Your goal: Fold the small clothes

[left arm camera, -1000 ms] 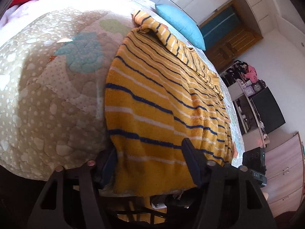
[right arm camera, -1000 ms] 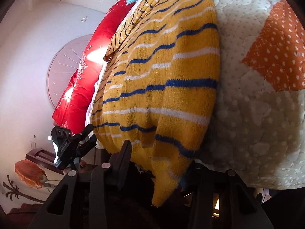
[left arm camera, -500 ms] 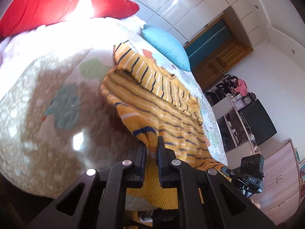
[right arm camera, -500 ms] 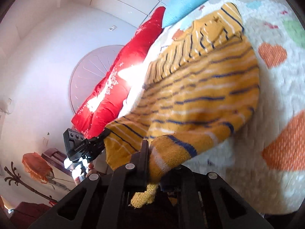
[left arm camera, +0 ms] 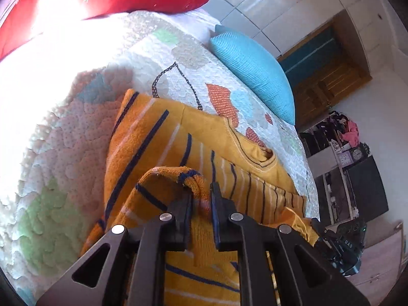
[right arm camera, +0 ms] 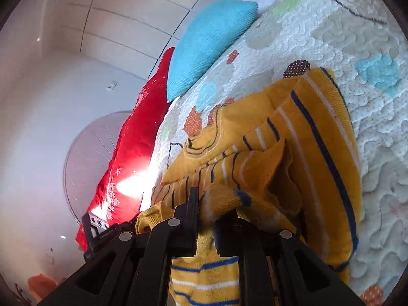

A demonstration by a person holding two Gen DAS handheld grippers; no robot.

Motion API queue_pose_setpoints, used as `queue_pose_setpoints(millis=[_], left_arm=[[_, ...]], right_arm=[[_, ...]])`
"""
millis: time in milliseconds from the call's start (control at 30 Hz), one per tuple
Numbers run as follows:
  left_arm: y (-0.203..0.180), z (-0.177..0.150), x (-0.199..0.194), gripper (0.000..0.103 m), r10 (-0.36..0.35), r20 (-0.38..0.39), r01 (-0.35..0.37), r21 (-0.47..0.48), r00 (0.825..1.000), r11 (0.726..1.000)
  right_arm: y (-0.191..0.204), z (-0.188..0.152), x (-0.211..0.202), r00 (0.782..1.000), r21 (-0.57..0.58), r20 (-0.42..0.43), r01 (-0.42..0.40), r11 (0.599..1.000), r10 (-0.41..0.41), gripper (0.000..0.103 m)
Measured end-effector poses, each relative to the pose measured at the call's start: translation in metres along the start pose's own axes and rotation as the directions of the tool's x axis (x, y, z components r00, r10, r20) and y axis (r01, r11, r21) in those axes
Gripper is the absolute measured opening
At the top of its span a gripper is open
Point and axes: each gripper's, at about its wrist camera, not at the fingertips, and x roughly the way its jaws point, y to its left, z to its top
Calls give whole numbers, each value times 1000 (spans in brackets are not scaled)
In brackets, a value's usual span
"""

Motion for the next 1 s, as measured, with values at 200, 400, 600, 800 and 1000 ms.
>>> queue_pose_setpoints(millis=[200,400,600,800,1000], left_arm=[[17,22,-3,49,-89,72,96,-105,993,990],[24,46,-14,70,-15,132,33,-133,991,991],[-10,38,-5,78,104,90,-116,150,991,982],[-33,27,38,78,142,-22,-127,338,990,933],[-38,23,63,25,325,-4,-289,448,946,846]], right_arm=[[-29,30,14,997,170,60,-66,983,57,51],[-31,51,26,998,194,54,3,981,-14,53],[31,40,24,977,-155,55,214,965,-208,65],[61,35,32,925,-375,109,378,846,-365,69],[48,36,70,852,-495,106,492,716,-513,65]])
